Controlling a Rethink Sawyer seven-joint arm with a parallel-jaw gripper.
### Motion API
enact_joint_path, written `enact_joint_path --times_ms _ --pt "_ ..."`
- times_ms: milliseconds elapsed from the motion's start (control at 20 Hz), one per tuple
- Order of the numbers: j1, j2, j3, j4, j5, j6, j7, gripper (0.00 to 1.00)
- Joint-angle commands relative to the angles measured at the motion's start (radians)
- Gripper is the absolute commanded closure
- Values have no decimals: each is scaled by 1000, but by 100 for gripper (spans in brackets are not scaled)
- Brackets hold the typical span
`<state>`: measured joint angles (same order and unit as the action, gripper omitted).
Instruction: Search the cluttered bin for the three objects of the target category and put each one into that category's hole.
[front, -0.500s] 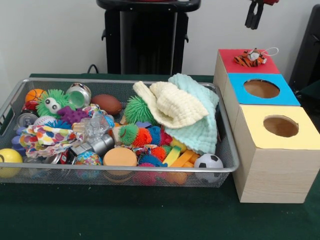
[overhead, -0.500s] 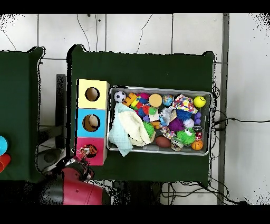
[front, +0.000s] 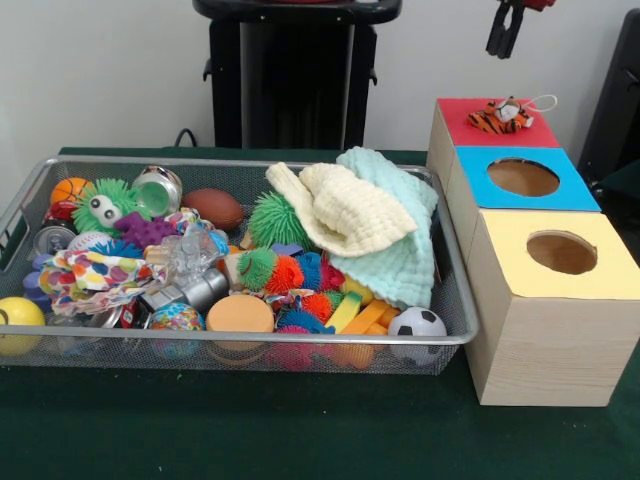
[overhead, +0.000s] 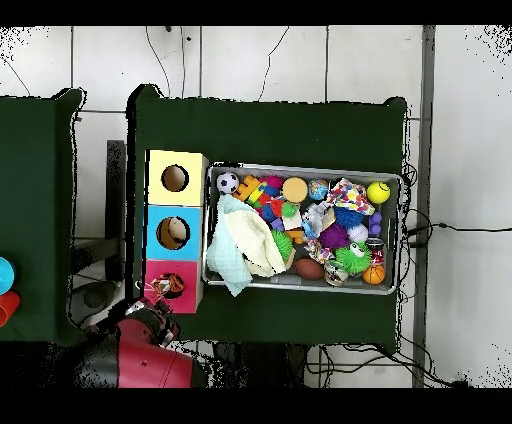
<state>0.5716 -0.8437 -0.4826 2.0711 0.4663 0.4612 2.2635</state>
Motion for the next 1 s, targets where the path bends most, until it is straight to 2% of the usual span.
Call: enact_joint_path --times_ms 50,300,350,450,650,800,1000 --pt "-22 30 15 -36 -3 11 210 100" --pt "14 48 -24 -66 -29 29 218 100" --pt "23 53 -33 -73 -32 34 223 0" --pt "17 47 -32 -64 -28 35 219 0" --pt "64 66 -87 -99 -38 47 237 0" --pt "59 56 -57 -71 -9 9 231 0" --pt "77 59 -61 -79 3 24 245 0"
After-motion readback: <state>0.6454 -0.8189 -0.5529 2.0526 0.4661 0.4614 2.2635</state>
